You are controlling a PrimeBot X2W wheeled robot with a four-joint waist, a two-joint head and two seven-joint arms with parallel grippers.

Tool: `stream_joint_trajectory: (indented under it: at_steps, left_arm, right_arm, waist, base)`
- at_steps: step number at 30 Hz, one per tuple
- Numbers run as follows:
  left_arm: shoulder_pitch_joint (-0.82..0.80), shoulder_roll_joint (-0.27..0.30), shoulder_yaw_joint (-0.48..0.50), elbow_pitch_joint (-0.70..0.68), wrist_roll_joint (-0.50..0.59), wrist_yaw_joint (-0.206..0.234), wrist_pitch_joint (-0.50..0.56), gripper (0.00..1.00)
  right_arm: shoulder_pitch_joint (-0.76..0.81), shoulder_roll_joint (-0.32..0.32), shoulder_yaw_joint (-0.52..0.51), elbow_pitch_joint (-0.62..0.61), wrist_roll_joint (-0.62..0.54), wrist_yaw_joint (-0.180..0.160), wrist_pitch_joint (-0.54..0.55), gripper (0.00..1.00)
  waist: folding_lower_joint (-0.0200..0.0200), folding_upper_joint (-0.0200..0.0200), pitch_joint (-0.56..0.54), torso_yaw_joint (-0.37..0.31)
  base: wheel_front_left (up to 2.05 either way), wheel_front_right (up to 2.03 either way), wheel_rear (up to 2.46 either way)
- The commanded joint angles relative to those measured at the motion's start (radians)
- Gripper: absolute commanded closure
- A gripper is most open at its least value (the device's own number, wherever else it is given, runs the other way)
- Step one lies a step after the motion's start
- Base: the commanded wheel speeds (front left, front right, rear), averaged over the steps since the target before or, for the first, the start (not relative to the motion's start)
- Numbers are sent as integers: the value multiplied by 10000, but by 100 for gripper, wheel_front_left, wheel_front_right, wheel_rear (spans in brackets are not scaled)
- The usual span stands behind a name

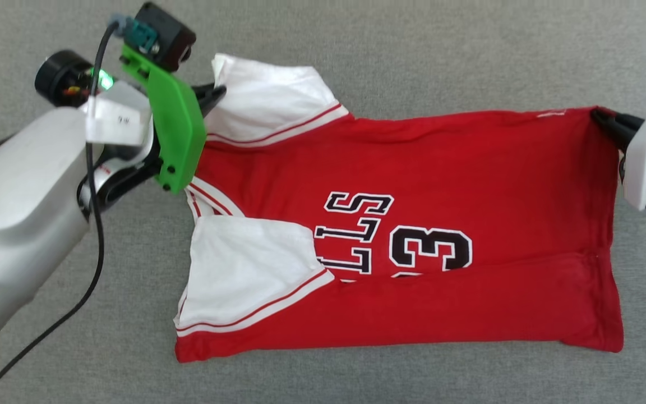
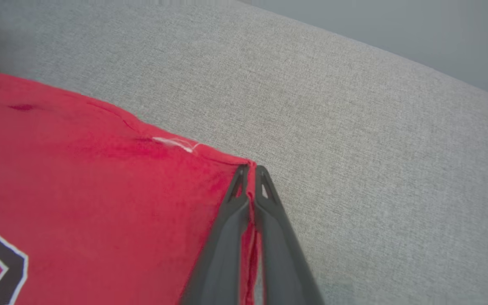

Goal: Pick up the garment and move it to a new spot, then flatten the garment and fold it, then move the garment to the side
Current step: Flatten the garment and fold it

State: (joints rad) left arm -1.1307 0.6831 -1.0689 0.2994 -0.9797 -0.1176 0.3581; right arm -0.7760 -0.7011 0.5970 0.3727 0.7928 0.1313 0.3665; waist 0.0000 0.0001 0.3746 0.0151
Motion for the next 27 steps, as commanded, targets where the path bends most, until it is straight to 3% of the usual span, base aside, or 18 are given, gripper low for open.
stream_joint_trajectory:
  at_steps: [1,9,15,20,27]
  left_arm:
    - [362,204,-4,-167,-114,119,-153,100]
    - [2472,1336,-228,-1778,-368,1079,-819,100]
    - [4086,1786,-600,-2773,-692,1794,-1170,100]
    - [5067,1872,-937,-2999,-861,2159,-1385,100]
    - [5689,1455,-1247,-2428,-943,2235,-1627,100]
  right_arm:
    - [335,-70,9,-155,1,-6,-238,100]
    - [2252,-328,-149,-981,-45,-6,-1046,100]
    - [3965,-375,-618,-1472,73,-6,-1301,100]
    - [5309,-243,-985,-1915,134,-6,-1174,100]
    - [6353,131,-1196,-1899,57,-6,-588,100]
  waist:
    - [0,-1,-642,-102]
    - [0,-1,-1543,-113]
    - [0,-1,-1976,-26]
    - [0,-1,-1974,-19]
    - [0,-1,-1697,-69]
  base:
    - [0,0,0]
    - [0,0,0]
    - [0,0,0]
    - [0,0,0]
    - [0,0,0]
